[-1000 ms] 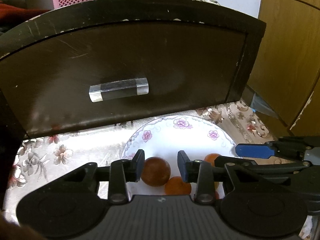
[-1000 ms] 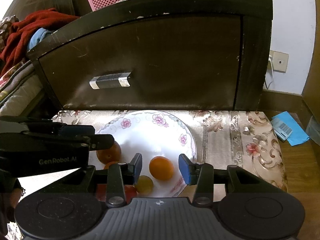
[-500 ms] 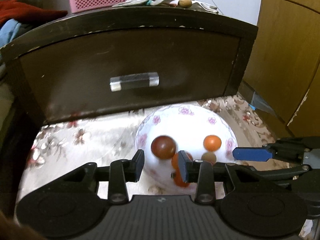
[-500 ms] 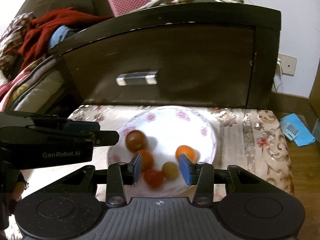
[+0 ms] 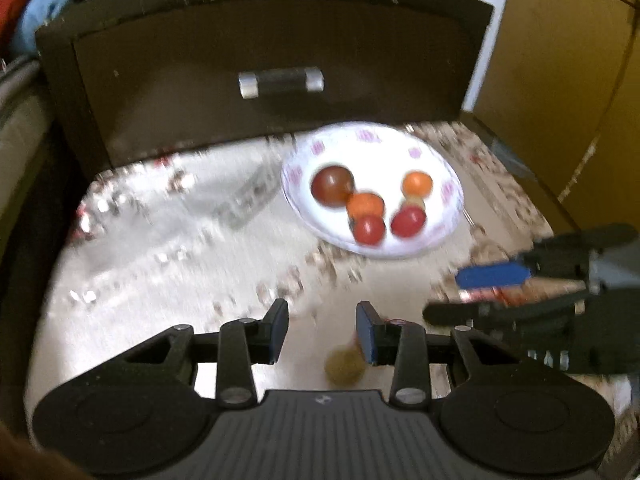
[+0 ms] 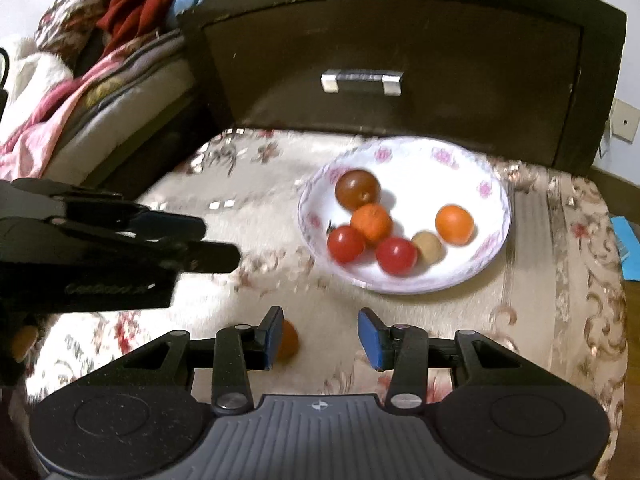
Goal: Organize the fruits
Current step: 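Move the left gripper to the kiwi while the right approaches the last orange, then grasp the kiwi with the left gripper while the right grasps the orange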
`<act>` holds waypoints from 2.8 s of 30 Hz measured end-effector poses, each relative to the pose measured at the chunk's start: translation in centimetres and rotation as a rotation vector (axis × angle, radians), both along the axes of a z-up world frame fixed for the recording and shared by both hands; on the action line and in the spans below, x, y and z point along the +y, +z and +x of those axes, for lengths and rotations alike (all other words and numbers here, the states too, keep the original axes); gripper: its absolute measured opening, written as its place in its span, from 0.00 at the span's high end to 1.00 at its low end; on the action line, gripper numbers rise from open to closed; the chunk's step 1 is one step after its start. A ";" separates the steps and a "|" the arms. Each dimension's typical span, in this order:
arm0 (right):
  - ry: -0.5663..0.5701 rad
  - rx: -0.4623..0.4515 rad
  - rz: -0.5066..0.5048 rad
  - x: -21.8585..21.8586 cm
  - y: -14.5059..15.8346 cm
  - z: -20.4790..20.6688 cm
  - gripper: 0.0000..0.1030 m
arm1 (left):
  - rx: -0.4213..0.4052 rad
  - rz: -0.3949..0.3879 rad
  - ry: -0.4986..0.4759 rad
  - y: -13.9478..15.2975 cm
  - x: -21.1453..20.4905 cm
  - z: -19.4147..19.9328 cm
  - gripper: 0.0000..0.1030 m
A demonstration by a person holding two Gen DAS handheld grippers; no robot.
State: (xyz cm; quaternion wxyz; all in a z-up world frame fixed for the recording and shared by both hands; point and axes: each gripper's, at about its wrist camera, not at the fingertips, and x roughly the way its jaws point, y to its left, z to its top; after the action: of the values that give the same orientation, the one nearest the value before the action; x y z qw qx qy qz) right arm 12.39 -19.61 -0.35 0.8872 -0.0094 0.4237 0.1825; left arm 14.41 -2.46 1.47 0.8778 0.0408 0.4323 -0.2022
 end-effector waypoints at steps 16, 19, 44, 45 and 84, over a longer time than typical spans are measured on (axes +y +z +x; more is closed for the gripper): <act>0.005 0.059 -0.010 -0.4 -1.3 0.3 0.58 | 0.105 0.090 -0.124 -4.7 -2.5 -0.3 0.57; 0.010 0.069 -0.008 -0.4 -1.5 0.7 0.58 | 0.099 0.101 -0.124 -4.9 -2.7 -0.2 0.57; 0.113 0.098 -0.015 2.7 -3.4 1.9 0.58 | 0.086 0.140 -0.039 -4.2 0.4 0.5 0.64; 0.116 0.095 -0.017 2.9 -3.4 2.1 0.58 | 0.089 0.144 -0.039 -4.4 0.4 0.5 0.64; 0.155 0.015 -0.149 4.6 -3.7 1.5 0.78 | 0.083 0.168 -0.057 -4.6 -0.2 0.2 0.64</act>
State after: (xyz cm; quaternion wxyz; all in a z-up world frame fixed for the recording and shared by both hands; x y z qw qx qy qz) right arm 13.86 -15.01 -4.08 0.8641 -0.1067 0.4406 0.2186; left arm 14.64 -2.69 -3.13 0.8465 0.1182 0.4825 -0.1914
